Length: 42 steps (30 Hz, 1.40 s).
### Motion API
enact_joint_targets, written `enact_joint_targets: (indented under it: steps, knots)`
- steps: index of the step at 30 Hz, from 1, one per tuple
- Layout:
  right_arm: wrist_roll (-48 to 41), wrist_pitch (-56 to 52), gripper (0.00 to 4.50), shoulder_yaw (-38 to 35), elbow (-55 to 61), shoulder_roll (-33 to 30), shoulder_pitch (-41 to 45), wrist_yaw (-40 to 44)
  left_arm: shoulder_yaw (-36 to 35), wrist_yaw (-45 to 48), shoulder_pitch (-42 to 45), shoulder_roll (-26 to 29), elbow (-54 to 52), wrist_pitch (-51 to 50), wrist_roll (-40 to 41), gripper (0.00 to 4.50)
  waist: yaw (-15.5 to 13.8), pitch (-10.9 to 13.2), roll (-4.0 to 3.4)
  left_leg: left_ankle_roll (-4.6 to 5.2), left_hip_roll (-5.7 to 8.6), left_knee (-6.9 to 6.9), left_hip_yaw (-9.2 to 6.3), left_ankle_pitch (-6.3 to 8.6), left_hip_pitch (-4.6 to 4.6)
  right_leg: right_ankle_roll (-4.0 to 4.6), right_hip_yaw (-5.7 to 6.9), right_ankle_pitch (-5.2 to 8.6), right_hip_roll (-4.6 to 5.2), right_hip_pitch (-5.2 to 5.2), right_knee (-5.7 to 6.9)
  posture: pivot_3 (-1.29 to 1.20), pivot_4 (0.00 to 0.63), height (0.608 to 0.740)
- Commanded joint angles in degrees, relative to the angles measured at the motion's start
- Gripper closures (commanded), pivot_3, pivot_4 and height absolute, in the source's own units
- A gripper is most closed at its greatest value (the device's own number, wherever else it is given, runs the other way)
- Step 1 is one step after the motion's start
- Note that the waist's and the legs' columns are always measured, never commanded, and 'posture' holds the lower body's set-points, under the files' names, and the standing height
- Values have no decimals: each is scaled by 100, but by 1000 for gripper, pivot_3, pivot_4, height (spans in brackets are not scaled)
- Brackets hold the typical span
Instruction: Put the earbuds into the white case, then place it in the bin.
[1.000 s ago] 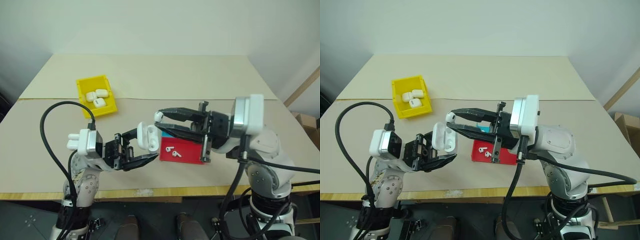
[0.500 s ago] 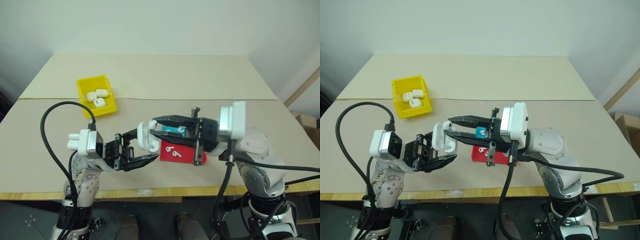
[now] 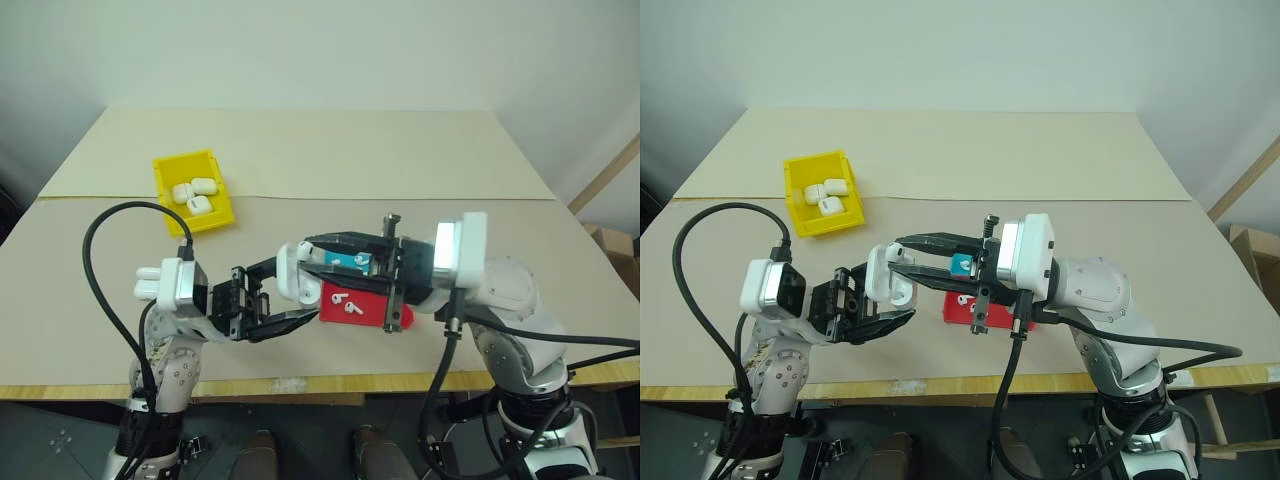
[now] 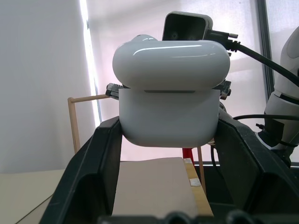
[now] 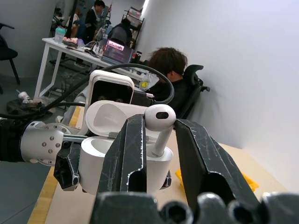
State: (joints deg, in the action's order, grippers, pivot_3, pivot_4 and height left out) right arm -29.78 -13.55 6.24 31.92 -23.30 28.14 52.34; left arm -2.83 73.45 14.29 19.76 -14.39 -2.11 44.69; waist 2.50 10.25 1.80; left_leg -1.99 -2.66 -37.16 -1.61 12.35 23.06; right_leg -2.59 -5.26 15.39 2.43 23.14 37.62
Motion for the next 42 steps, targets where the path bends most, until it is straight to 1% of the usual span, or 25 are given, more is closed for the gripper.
enact_joint_targets:
  steps: [1,11,30,42]
  knots:
    - [90,200,3765,74,57,-63,-41,55,-62,-115,221,8,-203,-42,123,1786,-1,0,0,0,0,0,0,0,0,0,0,0,0,0,0,0,150,740]
    - [224,473,3765,159,-7,-106,-60,61,-69,19,210,-10,-78,5,130,1786,1,0,0,0,0,0,0,0,-1,0,0,0,0,0,0,0,150,740]
    - [307,538,3765,200,-81,-86,-35,-74,-2,150,-96,-46,-267,93,88,1786,-1,0,0,0,0,0,0,0,0,0,0,0,0,0,-1,0,150,740]
    - [293,522,3765,254,-57,-156,-66,36,20,83,-53,-106,-278,102,63,1786,0,0,0,0,0,0,0,0,0,0,0,0,0,0,-1,0,150,740]
